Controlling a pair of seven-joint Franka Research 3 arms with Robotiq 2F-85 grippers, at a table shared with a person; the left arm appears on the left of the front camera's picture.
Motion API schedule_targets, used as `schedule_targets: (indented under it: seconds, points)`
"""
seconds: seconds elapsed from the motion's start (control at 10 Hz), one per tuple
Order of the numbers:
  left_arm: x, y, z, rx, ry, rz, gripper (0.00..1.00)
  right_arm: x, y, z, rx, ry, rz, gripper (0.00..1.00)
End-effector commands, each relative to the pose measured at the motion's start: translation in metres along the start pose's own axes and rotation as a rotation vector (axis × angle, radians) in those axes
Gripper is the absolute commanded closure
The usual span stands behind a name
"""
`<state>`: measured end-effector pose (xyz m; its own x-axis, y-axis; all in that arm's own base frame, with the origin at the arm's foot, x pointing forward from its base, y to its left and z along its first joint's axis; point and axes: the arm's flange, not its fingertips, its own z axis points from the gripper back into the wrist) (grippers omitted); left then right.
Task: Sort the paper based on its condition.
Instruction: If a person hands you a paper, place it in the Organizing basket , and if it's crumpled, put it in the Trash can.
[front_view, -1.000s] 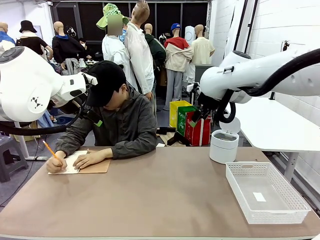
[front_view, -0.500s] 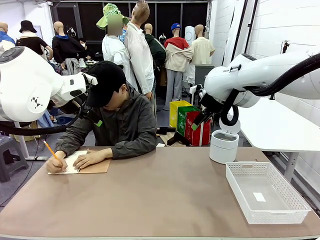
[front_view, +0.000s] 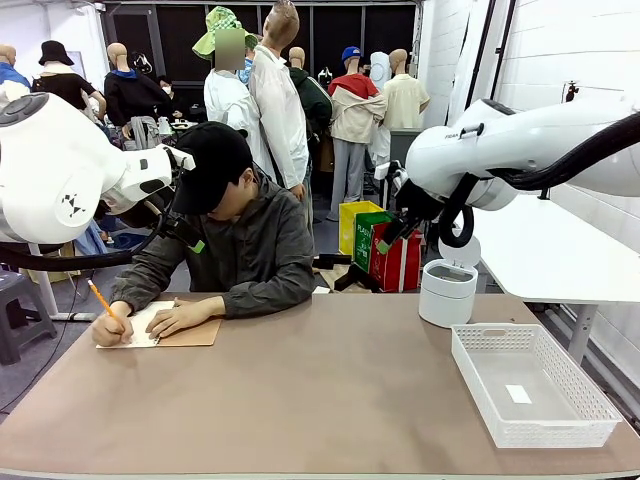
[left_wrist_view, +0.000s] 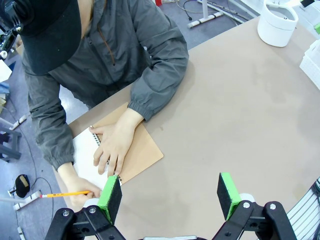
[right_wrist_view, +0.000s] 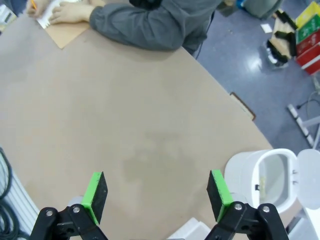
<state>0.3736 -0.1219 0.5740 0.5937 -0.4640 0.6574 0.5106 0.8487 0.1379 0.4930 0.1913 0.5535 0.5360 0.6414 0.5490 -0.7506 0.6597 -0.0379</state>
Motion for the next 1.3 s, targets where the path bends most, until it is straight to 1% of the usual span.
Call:
schedule_targets:
  seconds: [0.0, 0.2, 0.4, 0.9, 1.0, 1.2]
  points:
    - [0.000, 0.001, 0.001, -0.001, -0.002, -0.001, 0.00, -0.011, 0.026, 0.014, 0.005, -0.052, -0.035, 0.00]
    - [0.000, 0.001, 0.001, -0.001, -0.002, -0.001, 0.00, -0.014, 0.038, 0.022, 0.031, -0.098, -0.042, 0.00]
    - [0.000, 0.001, 0.001, -0.001, -0.002, -0.001, 0.00, -0.015, 0.050, 0.022, 0.065, -0.149, -0.031, 0.00]
    - [0.000, 0.001, 0.001, -0.001, -0.002, -0.001, 0.00, -0.020, 0.061, 0.023, 0.070, -0.149, -0.018, 0.00]
    - [0.000, 0.001, 0.001, -0.001, -0.002, -0.001, 0.00, -0.005, 0.061, 0.023, 0.064, -0.116, -0.030, 0.00]
    - [0.000, 0.001, 0.001, -0.001, -0.002, -0.001, 0.00, -0.005, 0.061, 0.023, 0.064, -0.116, -0.030, 0.00]
